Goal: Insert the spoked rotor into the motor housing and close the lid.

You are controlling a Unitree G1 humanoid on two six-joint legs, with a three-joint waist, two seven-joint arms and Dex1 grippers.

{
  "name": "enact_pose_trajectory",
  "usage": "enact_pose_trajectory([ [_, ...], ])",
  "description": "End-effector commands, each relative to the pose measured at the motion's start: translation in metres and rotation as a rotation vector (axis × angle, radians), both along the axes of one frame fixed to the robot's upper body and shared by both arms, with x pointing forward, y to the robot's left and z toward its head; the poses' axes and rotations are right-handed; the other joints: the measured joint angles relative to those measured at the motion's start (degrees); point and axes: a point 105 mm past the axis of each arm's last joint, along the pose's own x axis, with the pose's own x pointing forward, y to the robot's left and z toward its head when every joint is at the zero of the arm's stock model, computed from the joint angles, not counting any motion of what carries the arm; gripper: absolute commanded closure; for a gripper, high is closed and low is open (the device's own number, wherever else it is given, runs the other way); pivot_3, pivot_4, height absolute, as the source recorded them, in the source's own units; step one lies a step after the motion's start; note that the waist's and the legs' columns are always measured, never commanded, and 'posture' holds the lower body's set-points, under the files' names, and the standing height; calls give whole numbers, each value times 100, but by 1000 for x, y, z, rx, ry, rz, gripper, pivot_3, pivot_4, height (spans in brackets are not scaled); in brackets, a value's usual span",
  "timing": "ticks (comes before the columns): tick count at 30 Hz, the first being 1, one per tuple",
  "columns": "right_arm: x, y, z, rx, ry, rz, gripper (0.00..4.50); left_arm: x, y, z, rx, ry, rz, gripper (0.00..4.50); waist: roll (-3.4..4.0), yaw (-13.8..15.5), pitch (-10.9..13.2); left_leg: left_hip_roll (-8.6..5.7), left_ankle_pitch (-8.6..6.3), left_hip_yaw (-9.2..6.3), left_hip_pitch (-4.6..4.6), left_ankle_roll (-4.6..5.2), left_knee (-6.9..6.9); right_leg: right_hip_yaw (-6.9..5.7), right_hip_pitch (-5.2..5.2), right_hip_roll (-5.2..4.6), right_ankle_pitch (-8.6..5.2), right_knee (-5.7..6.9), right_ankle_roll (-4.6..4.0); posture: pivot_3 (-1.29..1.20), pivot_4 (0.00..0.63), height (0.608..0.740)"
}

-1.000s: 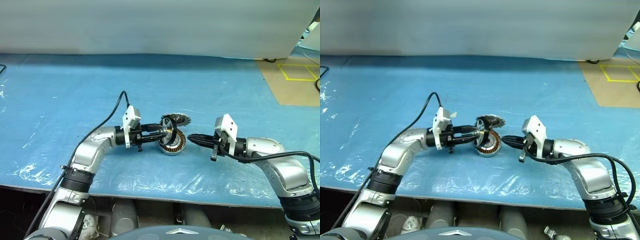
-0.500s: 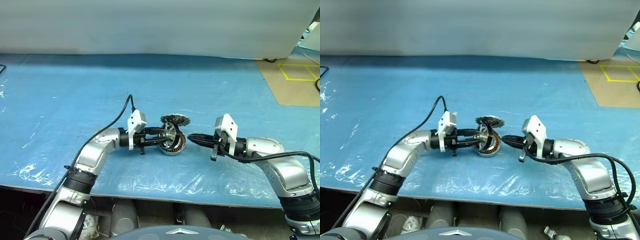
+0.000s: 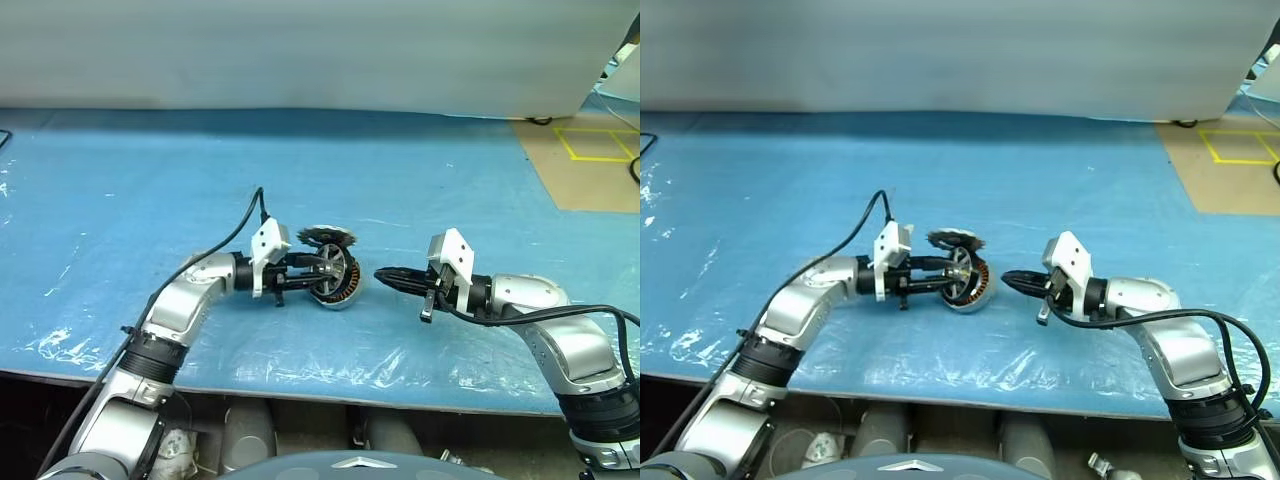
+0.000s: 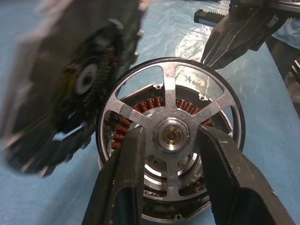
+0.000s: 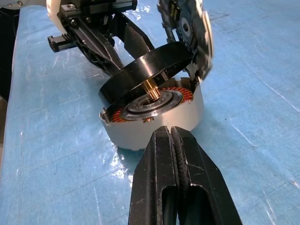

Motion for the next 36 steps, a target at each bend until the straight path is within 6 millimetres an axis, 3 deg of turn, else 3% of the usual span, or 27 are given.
enact_pose_trajectory([
  [1, -7, 4, 11, 23, -21, 60, 4500, 0, 5, 0, 46, 3, 3, 2836, 0, -5, 0, 0, 0, 0, 0, 0, 0, 0, 0, 0, 0, 0, 0, 0, 150, 740],
  [23, -11, 5, 10, 20, -36, 96, 4500, -9, 9, 9, 76, 97, -43, 2836, 0, -4, 0, 1, 0, 0, 1, 0, -1, 0, 0, 1, -1, -1, -1, 0, 150, 740],
  [36, -10, 9, 9, 21, -35, 100, 4500, 4, 0, 23, 22, 28, -1, 2836, 0, -11, 0, 1, 0, 0, 0, 0, -1, 0, 0, 2, 0, -1, -1, 0, 150, 740],
])
